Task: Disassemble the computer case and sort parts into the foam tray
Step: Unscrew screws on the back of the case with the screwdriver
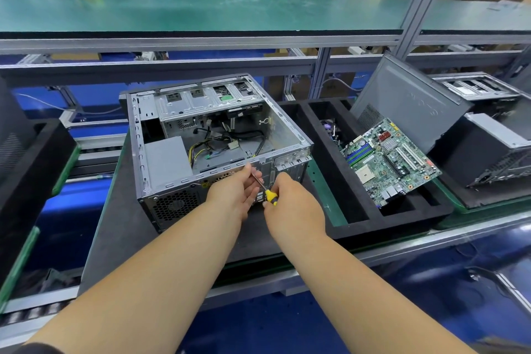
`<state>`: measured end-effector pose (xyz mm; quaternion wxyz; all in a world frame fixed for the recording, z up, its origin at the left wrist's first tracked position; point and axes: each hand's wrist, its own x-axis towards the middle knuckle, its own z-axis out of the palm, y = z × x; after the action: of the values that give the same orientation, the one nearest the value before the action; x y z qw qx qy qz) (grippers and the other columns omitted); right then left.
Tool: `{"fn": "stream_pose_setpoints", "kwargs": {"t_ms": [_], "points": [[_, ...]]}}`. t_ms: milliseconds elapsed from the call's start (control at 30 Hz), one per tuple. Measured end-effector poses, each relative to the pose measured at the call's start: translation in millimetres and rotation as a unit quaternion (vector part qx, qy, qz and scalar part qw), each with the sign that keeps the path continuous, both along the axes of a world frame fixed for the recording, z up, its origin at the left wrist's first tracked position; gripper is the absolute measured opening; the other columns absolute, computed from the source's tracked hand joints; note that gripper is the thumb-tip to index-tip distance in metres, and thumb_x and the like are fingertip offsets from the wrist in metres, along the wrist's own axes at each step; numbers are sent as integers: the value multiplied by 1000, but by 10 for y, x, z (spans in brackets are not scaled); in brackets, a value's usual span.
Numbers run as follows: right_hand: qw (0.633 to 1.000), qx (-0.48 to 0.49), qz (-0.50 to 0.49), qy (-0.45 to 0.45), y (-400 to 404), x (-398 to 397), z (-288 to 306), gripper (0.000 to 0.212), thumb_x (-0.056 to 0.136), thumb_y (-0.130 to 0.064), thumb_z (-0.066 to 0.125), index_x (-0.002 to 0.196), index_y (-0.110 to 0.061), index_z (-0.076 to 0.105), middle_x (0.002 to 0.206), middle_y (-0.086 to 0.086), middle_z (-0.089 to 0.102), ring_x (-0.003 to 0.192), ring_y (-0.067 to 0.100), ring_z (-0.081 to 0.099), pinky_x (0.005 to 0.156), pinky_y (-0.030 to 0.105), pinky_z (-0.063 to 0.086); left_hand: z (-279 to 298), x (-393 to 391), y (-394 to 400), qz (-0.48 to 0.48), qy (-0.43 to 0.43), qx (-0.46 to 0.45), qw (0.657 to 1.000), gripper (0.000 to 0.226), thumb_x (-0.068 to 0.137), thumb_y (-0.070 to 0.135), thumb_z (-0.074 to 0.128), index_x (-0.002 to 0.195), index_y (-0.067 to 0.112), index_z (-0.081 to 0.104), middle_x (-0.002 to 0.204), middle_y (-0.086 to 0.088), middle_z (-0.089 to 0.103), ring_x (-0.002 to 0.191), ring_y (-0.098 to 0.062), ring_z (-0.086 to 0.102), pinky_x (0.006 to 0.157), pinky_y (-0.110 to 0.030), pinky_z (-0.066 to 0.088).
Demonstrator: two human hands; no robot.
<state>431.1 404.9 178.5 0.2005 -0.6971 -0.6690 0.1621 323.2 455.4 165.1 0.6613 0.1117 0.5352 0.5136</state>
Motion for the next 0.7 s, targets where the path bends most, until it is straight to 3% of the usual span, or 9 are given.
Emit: {"fn": "stream_pose_setpoints", "kwargs": {"t_ms": [133, 300, 500, 700], "points": [[1000, -7, 3, 20, 5, 35, -17, 23, 91, -33, 63, 96, -24, 42, 95, -1, 61, 78, 20, 49, 57, 32, 29, -21, -15, 6, -3, 5, 3, 1000, 16, 95, 25, 62, 83, 16, 67, 65, 7, 72, 74, -4, 66, 59, -15, 50], [998, -12, 19, 59, 13, 89, -65, 15, 91, -35, 58, 94, -23, 49, 79, -5, 60, 76, 19, 55, 52, 29, 31, -18, -25, 8, -10, 1, 9, 1000, 16, 97, 22, 59, 84, 14, 67, 70, 4, 72, 68, -4, 67, 57, -13, 51], [998, -12, 30, 52, 10, 168, -105, 11, 92, -38, 57, 92, -29, 50, 78, -6, 60, 77, 18, 56, 58, 32, 40, -53, -54, 0, -15, 5, 14, 1000, 16, 96, 22, 59, 86, 14, 68, 69, 4, 74, 60, -3, 69, 55, -13, 54], [998, -26, 32, 55, 48, 285, -149, 7, 97, -36, 51, 94, -31, 47, 78, -8, 55, 69, 8, 51, 53, 30, 31, -63, -71, 6, -27, 11, 19, 999, 15, 95, 22, 60, 88, 13, 70, 75, 1, 76, 64, -5, 71, 52, -15, 54]]}}
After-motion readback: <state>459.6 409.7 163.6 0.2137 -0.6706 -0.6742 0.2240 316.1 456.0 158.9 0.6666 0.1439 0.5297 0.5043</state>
